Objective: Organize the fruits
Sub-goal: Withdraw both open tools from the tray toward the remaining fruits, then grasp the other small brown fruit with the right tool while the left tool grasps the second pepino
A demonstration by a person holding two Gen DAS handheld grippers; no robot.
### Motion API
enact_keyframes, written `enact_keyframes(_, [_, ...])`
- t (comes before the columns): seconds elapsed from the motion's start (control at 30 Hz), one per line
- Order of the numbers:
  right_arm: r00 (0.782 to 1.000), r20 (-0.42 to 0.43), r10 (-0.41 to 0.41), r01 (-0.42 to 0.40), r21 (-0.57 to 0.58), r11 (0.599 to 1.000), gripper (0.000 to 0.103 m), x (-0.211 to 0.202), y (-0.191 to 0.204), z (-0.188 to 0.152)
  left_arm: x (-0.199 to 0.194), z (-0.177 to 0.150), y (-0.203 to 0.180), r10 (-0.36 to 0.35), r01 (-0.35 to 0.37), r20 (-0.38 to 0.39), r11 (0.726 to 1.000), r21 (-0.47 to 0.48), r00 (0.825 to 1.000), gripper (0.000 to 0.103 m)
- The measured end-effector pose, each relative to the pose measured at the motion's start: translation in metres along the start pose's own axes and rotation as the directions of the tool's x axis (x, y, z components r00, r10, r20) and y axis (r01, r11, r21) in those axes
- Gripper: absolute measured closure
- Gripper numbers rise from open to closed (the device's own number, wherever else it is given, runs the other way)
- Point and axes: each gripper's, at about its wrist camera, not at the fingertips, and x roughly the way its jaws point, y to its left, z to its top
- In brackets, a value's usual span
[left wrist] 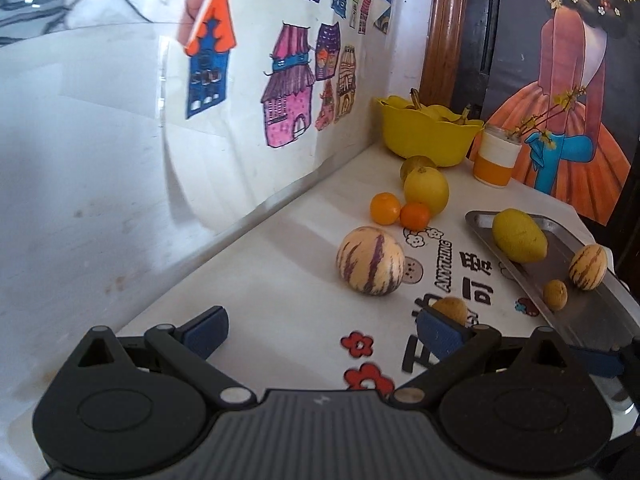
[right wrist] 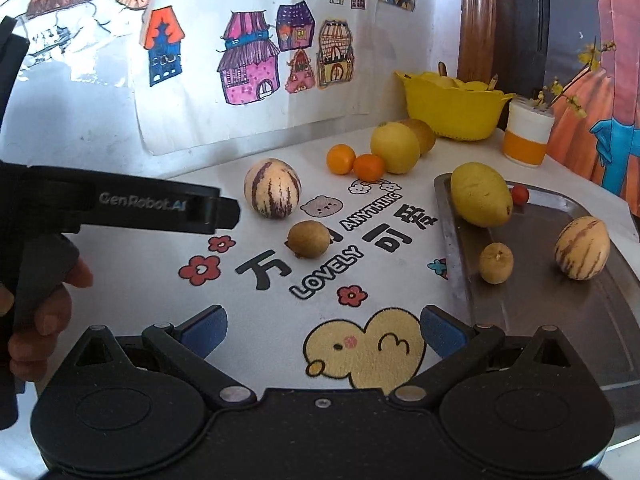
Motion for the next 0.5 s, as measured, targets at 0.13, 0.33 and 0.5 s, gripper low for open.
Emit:
enact_keyframes(0.13, [1.000, -0.004, -0.001, 0.001, -0.014, 1.000, 0.001, 0.009, -0.004, 0.009, 0.015, 0.009, -0.004, -0.017, 0.017, -0.013, 1.000, -0.005, 1.000, 0.001])
enact_keyframes(0.33, [0.999, -0.024, 0.028, -0.029, -0.013, 1.000, 0.001, 0.029, -0.009, 0.022, 0.035, 0.022, -0.016, -0.021, 0.021, -0.004, 1.000, 0.016, 1.000, 0.001])
enact_keyframes(0.5, [0.998, -0.021, 0.051, -0.051, -0.026, 0.998, 0.001, 0.038, -0.008, 0.026, 0.049, 0.029, -0.025, -0.018, 0.018, 0.003, 0.999, 0.034, 1.000, 0.001])
